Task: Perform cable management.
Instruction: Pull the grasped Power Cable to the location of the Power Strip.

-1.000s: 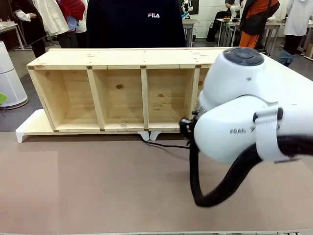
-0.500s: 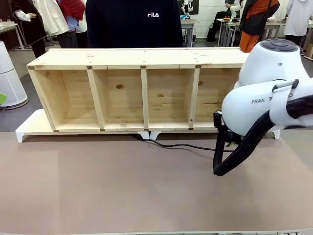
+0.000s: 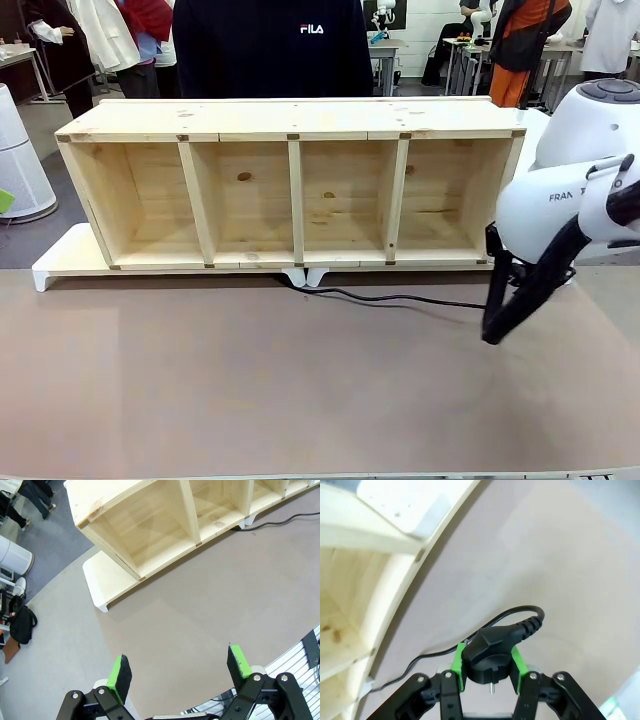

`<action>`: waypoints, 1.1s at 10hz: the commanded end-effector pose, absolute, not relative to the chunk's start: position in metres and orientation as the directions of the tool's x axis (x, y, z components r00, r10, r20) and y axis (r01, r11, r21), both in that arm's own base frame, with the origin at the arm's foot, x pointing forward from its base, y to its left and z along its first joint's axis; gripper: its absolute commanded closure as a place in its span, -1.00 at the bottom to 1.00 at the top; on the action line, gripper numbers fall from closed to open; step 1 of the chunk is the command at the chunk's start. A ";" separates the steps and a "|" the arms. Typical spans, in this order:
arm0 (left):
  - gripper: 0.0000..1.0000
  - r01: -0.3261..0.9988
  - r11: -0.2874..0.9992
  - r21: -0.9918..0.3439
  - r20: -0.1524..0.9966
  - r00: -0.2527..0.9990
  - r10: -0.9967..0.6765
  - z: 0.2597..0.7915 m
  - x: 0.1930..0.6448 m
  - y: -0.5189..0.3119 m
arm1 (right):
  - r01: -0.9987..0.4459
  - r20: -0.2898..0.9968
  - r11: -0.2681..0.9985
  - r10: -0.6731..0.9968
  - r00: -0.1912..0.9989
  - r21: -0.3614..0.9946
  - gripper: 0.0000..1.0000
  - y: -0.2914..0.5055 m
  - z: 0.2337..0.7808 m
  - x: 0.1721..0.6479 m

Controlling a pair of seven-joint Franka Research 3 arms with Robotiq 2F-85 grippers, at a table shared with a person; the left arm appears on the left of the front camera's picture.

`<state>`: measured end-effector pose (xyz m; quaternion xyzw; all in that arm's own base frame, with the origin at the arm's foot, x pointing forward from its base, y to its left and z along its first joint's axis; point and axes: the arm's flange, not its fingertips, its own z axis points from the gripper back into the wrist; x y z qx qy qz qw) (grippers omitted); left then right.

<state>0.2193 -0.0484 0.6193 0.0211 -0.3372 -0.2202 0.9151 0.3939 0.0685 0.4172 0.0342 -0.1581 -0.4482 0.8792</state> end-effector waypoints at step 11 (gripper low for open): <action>-1.00 0.377 0.910 0.174 0.619 0.677 -0.399 0.617 0.220 -0.050 | 0.702 0.456 0.713 -0.624 0.634 -0.001 0.18 0.053 0.408 0.398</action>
